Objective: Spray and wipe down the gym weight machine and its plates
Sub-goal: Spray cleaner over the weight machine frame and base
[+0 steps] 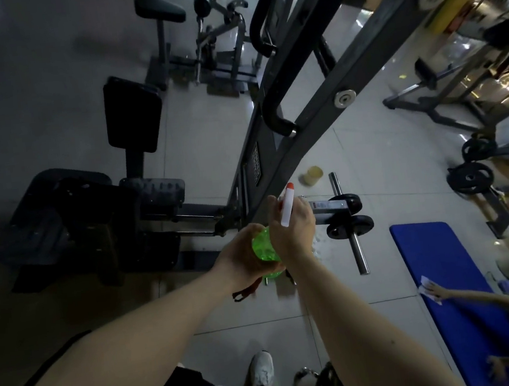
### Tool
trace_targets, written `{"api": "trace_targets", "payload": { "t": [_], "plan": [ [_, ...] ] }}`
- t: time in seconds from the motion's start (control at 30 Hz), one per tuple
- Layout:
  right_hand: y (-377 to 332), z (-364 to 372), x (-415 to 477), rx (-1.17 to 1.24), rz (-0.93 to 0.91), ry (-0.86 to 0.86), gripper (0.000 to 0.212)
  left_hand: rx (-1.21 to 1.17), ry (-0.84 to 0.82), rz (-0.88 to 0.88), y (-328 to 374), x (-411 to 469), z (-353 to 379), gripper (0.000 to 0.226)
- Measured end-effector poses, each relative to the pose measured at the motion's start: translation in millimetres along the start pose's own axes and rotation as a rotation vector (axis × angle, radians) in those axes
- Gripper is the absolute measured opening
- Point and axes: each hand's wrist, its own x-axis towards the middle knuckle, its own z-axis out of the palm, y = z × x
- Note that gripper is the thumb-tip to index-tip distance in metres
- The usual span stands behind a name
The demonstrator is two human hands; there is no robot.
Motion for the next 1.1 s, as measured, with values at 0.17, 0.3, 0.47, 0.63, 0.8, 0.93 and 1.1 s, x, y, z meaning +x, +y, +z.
{"api": "trace_targets", "payload": {
  "t": [0.17,0.3,0.47,0.63,0.8,0.93,1.1],
  "plan": [
    [-13.9,-7.1,10.2,0.021,-0.058,0.000,0.038,0.012,0.024,0.065,7.7,2.5,-9.1,0.075],
    [-25.8,-15.2,16.7,0.044,-0.176,0.087,0.038,-0.001,0.081,0.064,9.2,5.2,-14.1,0.082],
    [-30.2,-17.5,20.6,0.113,-0.107,0.059,0.029,-0.065,0.182,0.116,14.6,1.3,-18.7,0.074],
    [-42.9,-17.7,25.1,0.104,-0.206,-0.018,0.040,-0.114,0.258,0.116,12.3,-3.3,-22.0,0.076],
    [-60.3,-22.2,31.7,0.150,-0.215,0.045,0.031,-0.112,0.312,0.164,20.5,-3.0,-37.5,0.071],
    [-79.5,-40.6,52.6,0.165,-0.178,0.063,0.027,-0.118,0.307,0.264,45.8,0.8,-61.9,0.072],
    [-98.2,-67.6,78.0,0.150,-0.283,0.157,0.045,-0.120,0.335,0.354,80.3,5.0,-82.7,0.068]
  ]
}}
